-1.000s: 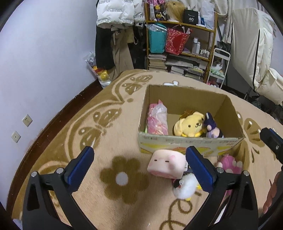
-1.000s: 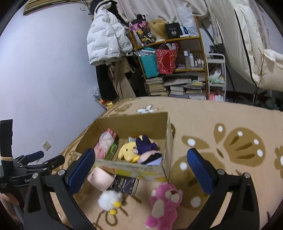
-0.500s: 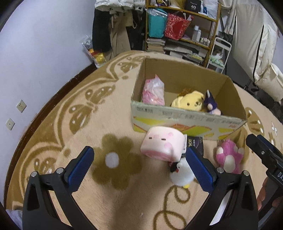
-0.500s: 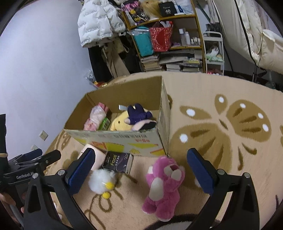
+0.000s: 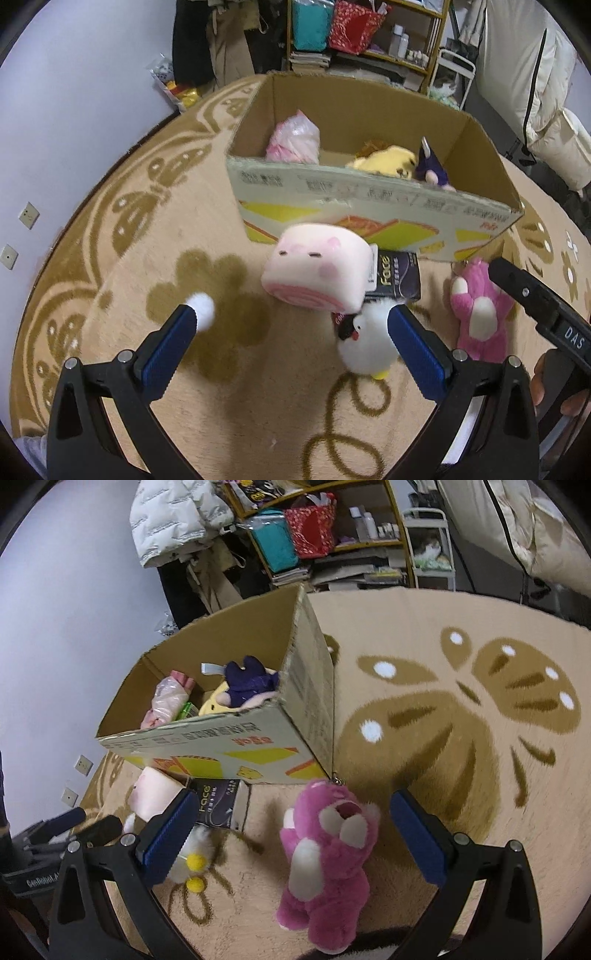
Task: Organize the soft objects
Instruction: 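Withdraw both tools toward the white chick and pink bear plushes, then grasp the white fluffy chick with left tool while right tool grasps the pink bear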
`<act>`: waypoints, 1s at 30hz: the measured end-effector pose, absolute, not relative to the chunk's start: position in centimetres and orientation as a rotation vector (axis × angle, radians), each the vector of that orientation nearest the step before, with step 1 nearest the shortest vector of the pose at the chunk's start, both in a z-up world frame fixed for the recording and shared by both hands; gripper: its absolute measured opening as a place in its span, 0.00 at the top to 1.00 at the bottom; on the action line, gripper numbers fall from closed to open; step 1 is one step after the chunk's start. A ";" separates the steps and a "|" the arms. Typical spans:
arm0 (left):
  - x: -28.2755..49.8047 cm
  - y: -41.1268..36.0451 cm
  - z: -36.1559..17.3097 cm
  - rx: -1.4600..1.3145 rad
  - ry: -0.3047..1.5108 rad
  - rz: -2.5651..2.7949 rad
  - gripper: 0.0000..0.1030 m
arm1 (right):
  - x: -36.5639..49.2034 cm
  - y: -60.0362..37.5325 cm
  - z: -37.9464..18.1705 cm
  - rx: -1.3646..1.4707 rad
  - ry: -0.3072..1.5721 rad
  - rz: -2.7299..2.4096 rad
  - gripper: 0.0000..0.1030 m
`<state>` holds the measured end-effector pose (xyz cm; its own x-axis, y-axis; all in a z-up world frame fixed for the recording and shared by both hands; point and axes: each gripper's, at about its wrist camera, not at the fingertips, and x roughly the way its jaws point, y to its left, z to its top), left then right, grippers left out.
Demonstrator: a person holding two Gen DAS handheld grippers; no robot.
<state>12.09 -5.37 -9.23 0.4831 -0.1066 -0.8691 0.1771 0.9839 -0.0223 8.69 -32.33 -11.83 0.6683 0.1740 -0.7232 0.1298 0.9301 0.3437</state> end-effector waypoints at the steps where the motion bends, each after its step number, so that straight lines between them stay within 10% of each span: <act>1: 12.1 -5.6 -9.5 0.077 1.062 -0.179 0.01 | 8.7 -32.5 -12.2 0.396 0.851 0.023 0.00; 30: 12.0 -10.0 -14.7 0.136 1.145 -0.242 0.04 | 10.3 -33.0 -16.6 0.434 0.982 -0.025 0.07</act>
